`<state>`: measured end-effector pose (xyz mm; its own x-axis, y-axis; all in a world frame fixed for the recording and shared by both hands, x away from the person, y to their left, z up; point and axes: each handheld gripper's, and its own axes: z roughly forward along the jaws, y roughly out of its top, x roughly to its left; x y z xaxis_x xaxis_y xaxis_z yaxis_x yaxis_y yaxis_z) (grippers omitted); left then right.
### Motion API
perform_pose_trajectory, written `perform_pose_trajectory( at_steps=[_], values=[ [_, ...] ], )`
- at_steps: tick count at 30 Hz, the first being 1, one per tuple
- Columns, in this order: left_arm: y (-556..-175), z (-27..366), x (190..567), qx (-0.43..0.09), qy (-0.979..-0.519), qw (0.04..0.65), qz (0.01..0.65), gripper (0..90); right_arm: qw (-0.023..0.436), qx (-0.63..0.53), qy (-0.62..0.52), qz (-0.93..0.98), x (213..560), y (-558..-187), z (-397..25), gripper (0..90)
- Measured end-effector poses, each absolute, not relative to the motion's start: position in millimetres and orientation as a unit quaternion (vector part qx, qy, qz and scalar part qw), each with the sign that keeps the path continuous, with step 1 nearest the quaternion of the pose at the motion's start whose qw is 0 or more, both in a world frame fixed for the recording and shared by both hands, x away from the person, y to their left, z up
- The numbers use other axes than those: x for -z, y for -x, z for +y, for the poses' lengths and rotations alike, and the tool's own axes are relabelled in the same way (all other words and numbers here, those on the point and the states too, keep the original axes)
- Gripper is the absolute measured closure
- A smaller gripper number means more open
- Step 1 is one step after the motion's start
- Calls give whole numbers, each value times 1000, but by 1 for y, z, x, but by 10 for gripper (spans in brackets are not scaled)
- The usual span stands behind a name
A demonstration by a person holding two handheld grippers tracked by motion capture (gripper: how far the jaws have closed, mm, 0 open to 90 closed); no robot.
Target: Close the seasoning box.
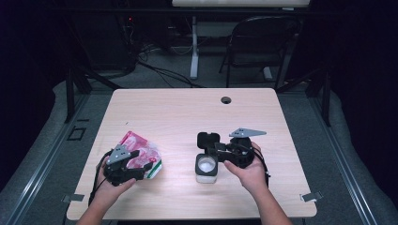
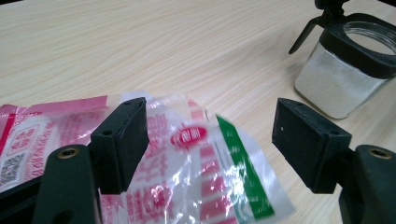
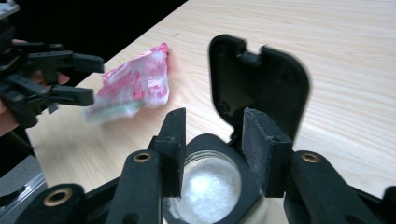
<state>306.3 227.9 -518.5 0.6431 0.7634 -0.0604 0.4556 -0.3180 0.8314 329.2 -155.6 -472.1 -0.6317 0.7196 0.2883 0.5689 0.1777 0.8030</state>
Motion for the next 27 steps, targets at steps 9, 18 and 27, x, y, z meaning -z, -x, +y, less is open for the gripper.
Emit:
perform_pose_trajectory(
  at_steps=[9,18,27],
  values=[
    [-304,225,516,-172,-795,440,380,263,95,-475,-438,757,467,-336,-161,564],
    [-304,226,517,-171,-795,440,381,264,109,-473,-454,747,465,-344,-166,551],
    [-304,227,518,-172,-793,441,383,268,109,-461,-465,748,464,-358,-163,549]
  ],
)
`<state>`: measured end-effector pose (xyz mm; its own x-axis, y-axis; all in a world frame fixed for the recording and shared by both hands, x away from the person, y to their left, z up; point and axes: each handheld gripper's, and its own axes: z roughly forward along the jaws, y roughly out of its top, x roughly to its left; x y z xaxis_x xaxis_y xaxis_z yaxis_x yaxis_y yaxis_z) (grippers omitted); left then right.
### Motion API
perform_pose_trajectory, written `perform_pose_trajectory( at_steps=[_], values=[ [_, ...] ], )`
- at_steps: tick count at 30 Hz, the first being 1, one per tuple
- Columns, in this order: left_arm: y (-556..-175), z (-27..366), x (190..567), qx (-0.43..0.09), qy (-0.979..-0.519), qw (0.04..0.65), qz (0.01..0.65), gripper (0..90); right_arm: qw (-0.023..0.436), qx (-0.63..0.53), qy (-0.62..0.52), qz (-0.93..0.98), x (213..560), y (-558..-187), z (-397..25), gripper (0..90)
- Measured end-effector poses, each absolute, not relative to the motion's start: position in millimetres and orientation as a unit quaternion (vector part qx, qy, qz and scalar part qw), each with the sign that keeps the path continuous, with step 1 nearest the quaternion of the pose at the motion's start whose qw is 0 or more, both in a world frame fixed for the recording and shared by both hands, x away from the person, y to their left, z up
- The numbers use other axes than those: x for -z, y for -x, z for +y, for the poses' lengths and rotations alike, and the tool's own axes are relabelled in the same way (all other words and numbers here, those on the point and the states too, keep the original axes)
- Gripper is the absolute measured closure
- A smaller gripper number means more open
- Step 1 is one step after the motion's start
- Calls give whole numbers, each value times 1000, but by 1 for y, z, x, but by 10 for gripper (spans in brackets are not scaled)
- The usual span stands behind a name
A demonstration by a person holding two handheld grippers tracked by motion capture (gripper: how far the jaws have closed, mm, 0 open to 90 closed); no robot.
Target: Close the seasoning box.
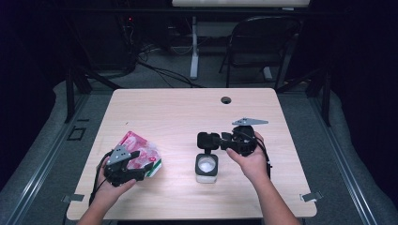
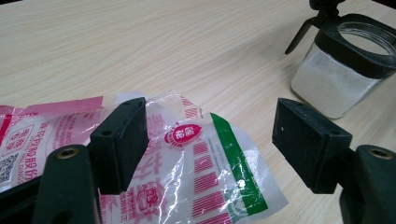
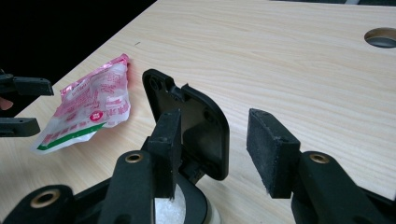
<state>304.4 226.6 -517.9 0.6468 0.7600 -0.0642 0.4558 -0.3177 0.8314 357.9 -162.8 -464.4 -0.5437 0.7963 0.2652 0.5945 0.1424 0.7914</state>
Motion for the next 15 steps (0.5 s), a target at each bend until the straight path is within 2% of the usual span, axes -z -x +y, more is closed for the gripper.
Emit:
perform_pose_trajectory(
  at_steps=[15],
  values=[
    [-305,227,519,-174,-795,437,384,279,111,-456,-456,756,462,-362,-150,562]
  ],
)
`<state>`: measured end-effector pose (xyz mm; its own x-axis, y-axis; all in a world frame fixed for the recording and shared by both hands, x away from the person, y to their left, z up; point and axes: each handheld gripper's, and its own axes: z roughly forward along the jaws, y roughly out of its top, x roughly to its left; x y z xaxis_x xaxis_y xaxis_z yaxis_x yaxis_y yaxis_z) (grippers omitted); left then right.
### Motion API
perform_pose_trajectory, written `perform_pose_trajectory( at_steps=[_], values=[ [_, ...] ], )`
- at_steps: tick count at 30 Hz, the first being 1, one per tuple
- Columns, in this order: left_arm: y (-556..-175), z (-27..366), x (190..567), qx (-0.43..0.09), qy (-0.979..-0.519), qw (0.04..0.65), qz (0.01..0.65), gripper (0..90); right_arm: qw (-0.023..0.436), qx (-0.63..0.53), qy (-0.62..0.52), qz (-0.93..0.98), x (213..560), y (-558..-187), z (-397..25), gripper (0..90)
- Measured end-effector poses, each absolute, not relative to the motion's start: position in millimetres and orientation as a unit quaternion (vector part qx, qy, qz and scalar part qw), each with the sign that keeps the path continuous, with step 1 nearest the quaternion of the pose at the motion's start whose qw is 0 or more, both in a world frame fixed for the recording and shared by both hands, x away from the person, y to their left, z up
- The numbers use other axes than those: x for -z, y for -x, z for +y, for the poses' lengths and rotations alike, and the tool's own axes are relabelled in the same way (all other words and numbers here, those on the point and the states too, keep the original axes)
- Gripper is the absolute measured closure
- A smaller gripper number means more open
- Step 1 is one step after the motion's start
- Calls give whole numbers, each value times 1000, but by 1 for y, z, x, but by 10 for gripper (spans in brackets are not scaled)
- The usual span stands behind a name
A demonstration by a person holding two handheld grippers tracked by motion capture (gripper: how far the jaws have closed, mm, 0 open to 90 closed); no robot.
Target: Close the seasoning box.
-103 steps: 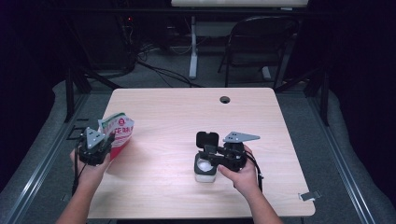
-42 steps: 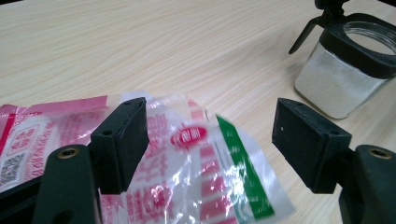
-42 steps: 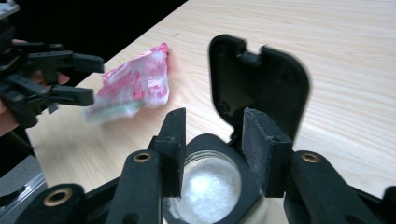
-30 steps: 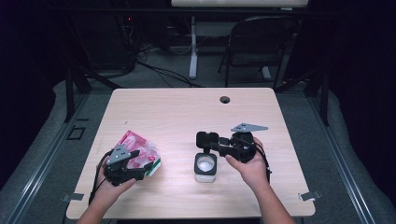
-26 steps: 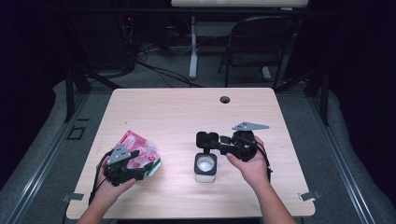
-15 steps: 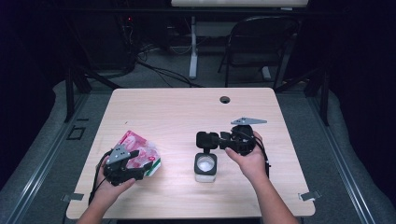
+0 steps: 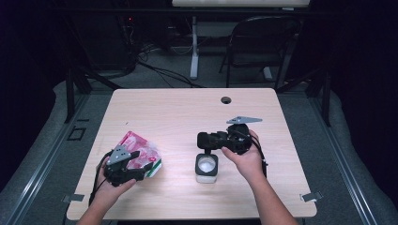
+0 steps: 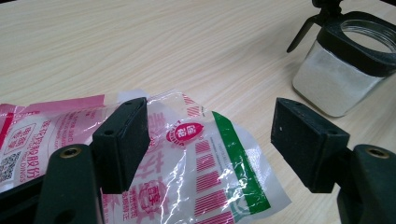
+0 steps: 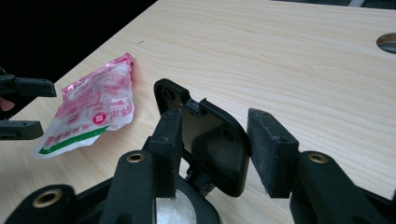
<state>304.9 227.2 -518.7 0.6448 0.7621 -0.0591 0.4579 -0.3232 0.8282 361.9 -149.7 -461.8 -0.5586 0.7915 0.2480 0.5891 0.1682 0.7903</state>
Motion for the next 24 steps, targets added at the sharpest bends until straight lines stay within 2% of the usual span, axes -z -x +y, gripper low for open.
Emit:
perform_pose_trajectory(
  at_steps=[12,24],
  values=[
    [-305,227,520,-173,-796,434,385,290,115,-456,-454,757,463,-360,-152,599],
    [-305,226,520,-171,-797,433,384,295,110,-452,-454,760,464,-367,-147,597]
  ],
)
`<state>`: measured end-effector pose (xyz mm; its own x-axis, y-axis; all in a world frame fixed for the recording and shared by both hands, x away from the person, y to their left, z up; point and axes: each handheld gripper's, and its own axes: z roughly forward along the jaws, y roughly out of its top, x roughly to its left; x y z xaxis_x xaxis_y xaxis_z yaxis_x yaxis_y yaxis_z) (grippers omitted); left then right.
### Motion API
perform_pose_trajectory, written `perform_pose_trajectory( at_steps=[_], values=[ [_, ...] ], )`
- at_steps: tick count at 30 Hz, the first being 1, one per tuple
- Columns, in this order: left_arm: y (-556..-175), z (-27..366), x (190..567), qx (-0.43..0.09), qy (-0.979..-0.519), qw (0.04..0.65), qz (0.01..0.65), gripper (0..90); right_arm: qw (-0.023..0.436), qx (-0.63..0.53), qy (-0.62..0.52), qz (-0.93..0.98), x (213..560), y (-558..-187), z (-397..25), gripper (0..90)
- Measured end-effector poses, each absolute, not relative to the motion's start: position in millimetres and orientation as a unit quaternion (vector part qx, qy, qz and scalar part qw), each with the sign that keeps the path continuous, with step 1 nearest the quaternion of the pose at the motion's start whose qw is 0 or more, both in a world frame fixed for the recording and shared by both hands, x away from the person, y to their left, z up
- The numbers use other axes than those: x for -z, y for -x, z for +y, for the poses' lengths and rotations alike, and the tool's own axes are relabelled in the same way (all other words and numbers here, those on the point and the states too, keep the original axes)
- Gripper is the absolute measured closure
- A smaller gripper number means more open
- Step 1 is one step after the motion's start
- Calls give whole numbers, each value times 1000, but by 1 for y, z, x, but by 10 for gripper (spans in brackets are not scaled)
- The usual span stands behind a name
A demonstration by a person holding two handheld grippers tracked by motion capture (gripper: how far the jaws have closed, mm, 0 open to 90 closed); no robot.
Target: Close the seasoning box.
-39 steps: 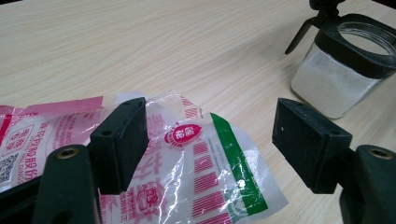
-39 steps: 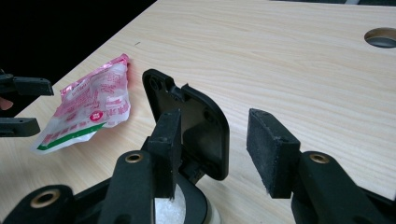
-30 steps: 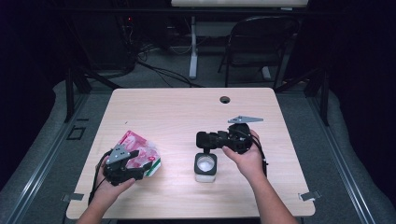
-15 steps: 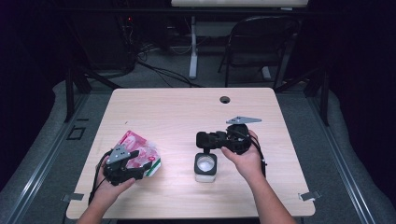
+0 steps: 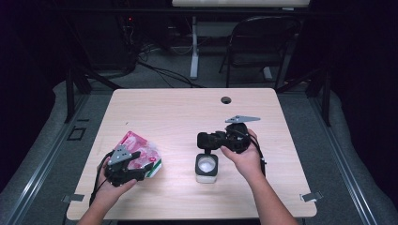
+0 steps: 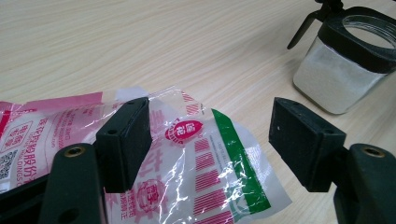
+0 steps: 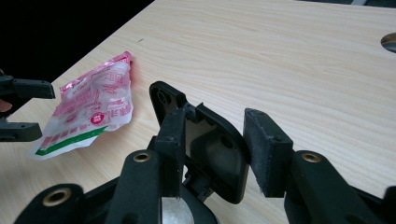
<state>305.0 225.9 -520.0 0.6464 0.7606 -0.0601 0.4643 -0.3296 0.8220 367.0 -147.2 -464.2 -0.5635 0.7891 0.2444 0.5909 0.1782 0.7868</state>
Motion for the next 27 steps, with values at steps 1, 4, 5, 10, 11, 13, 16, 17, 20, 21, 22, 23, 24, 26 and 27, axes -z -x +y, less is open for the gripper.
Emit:
perform_pose_trajectory(
  at_steps=[1,4,5,10,11,13,16,17,20,21,22,23,24,26,27],
  values=[
    [-305,226,520,-171,-797,433,384,295,111,-451,-453,761,464,-367,-147,599],
    [-305,226,520,-172,-797,433,384,295,114,-451,-450,763,464,-367,-147,610],
    [-305,226,520,-172,-797,432,385,295,114,-451,-450,763,464,-367,-147,610],
    [-305,225,520,-173,-798,430,385,305,125,-448,-436,770,463,-365,-147,617],
    [-305,225,520,-173,-798,430,385,306,125,-448,-436,770,463,-365,-147,617],
    [-305,225,520,-174,-798,430,385,306,128,-447,-433,772,463,-364,-147,618],
    [-305,225,520,-173,-798,430,386,306,136,-444,-429,774,463,-362,-146,619],
    [-305,225,520,-173,-797,431,385,306,136,-444,-429,774,463,-362,-146,619],
    [-304,225,520,-173,-798,431,385,306,140,-444,-424,777,463,-359,-145,619],
    [-304,225,520,-173,-798,431,385,306,140,-444,-424,777,463,-359,-145,619],
    [-304,225,520,-173,-798,431,385,306,142,-444,-423,777,463,-358,-145,618],
    [-304,225,520,-173,-798,431,385,306,143,-446,-422,776,463,-357,-145,619],
    [-304,225,520,-174,-797,431,385,306,145,-446,-419,778,463,-356,-145,618],
    [-304,225,520,-174,-797,431,386,307,149,-445,-415,780,463,-354,-145,618],
    [-304,225,520,-174,-797,431,386,307,149,-445,-415,780,463,-354,-145,618]
  ],
)
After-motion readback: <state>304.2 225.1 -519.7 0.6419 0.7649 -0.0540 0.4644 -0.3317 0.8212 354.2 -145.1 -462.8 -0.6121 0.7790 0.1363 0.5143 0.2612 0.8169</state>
